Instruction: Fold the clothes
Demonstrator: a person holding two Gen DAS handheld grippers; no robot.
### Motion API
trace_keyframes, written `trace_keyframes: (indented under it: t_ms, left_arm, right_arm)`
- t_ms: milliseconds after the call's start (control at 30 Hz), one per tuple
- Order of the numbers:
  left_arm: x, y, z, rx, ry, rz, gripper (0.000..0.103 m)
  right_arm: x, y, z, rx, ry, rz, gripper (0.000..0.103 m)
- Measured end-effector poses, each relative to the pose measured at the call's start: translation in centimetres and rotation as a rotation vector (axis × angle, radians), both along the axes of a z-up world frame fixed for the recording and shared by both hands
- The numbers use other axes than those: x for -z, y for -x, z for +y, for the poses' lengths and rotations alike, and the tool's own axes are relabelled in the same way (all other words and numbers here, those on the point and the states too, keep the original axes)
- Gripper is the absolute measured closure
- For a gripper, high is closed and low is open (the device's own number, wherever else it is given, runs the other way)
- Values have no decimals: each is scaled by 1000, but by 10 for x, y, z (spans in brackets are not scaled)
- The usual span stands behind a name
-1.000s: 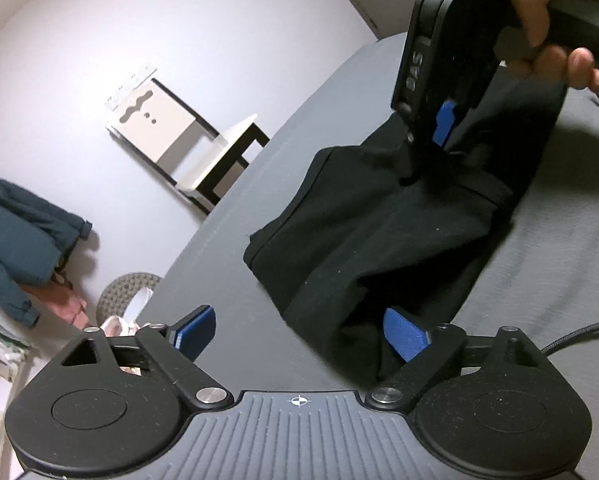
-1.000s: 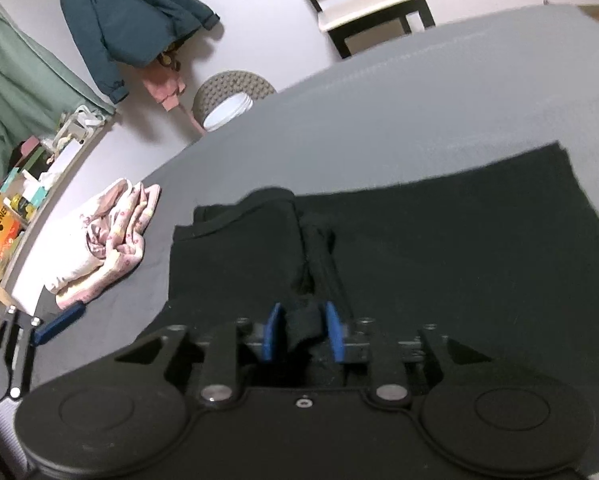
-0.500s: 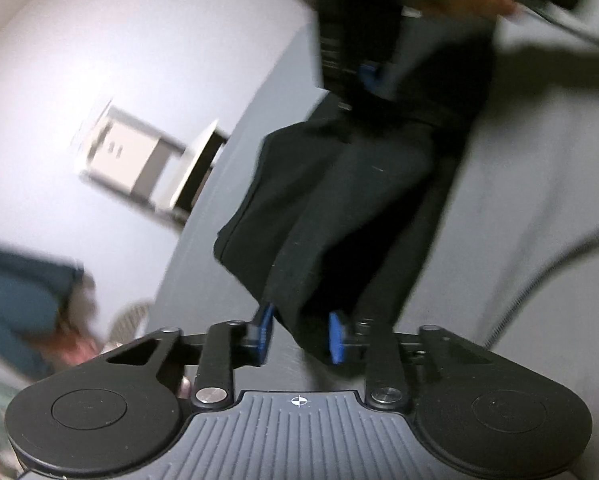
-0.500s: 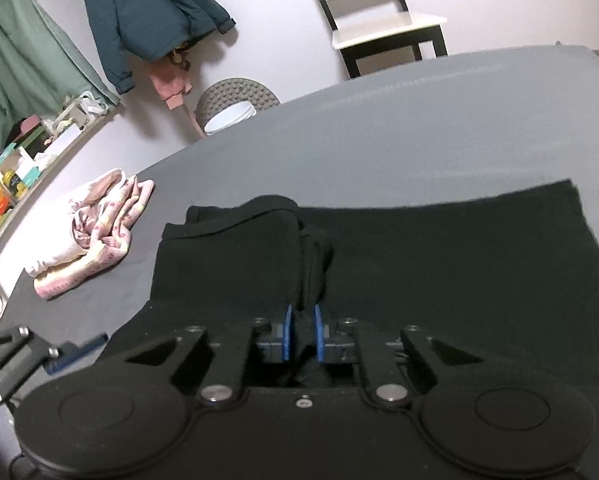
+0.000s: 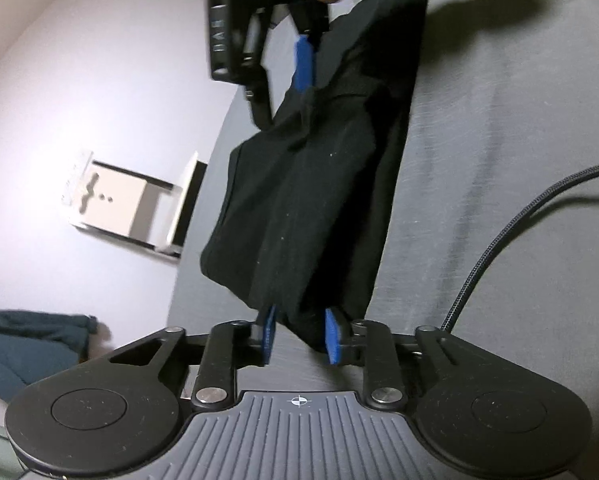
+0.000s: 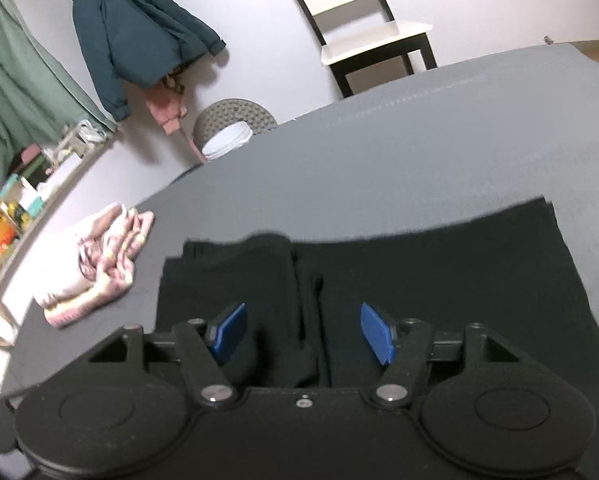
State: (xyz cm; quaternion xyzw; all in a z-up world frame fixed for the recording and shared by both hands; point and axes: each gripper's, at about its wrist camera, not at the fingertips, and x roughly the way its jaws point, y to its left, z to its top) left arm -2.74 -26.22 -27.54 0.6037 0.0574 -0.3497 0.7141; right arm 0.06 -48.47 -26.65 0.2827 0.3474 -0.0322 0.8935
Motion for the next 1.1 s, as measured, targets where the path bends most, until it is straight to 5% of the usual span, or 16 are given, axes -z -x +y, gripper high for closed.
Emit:
trace_keyframes:
  t_ms: [233, 333, 367, 467, 533, 833, 1000, 1100]
  left_arm:
    - [-5, 13, -7, 82, 63, -52, 70]
    - [-6, 10, -8, 72, 85, 5, 56]
    - [-7, 9, -7, 64, 91, 30, 50]
    - [-8, 5, -5, 39, 108, 104, 51]
    - [-9, 3, -3, 22, 120, 154, 51]
    - [-9, -9, 9, -52, 161, 318, 51]
    - [-19, -13, 13, -12, 182, 290, 50]
    - [-26, -14, 13, 19, 213, 280, 50]
  right_arm:
    - [10, -40, -32, -50, -182, 38, 45]
    - [23, -51, -35, -83, -268, 68, 49]
    - [24, -53, -34, -92, -260, 65, 52]
    - [24, -62, -34, -120, -211, 79, 90]
    - [24, -64, -35, -154, -208, 82, 92]
    - [22, -63, -38, -137, -161, 23, 91]
    - [11, -52, -40, -132, -183, 40, 54]
    - [-8, -30, -36, -138, -64, 75, 53]
